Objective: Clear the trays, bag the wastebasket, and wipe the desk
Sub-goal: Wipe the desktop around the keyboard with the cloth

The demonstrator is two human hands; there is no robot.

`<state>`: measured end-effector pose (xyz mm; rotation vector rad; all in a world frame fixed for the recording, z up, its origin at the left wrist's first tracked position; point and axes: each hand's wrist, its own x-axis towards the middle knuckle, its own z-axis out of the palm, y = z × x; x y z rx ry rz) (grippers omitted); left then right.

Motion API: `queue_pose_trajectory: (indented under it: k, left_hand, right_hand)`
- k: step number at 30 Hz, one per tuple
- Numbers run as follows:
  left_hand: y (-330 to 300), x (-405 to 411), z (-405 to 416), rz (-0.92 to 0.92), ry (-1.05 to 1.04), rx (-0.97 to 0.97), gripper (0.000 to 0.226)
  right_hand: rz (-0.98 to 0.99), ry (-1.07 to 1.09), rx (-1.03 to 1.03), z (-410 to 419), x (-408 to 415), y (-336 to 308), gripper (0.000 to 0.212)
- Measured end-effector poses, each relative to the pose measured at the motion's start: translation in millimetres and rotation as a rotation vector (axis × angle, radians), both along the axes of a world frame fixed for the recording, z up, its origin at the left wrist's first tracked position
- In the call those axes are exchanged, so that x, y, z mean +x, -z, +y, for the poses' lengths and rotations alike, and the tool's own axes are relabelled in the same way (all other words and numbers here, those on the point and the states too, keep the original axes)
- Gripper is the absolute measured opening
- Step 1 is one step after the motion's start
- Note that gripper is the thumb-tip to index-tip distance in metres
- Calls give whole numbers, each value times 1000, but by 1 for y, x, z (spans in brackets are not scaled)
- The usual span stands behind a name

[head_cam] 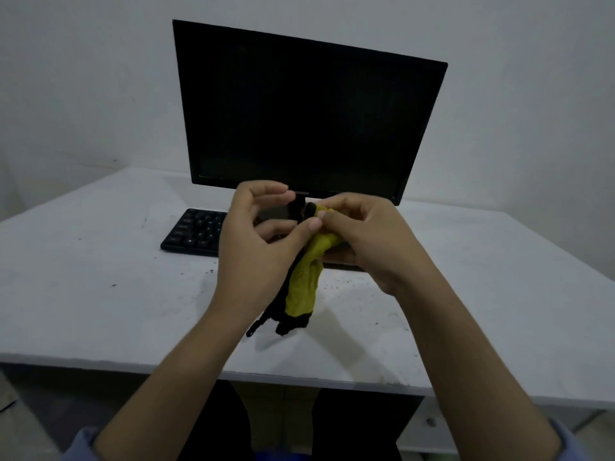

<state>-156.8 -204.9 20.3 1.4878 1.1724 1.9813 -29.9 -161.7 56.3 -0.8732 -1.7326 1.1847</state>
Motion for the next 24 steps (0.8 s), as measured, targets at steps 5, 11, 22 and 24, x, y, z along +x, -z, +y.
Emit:
queue_pose_trajectory:
  k: [5, 11, 22, 24]
  left_hand:
    - [17, -23, -3, 162, -30, -38, 75]
    - [16, -49, -3, 203, -268, 0, 51]
    - [9, -176, -4, 48, -403, -181, 21]
    - [-1, -201, -9, 157, -528, -235, 29]
  right_hand:
    - [-14, -101, 62, 10, -27, -10, 10]
    - [116, -220, -16, 21, -76, -4, 8]
    - [42, -292, -61, 52, -153, 38, 15]
    - [-117, -269, 50, 57, -155, 68, 13]
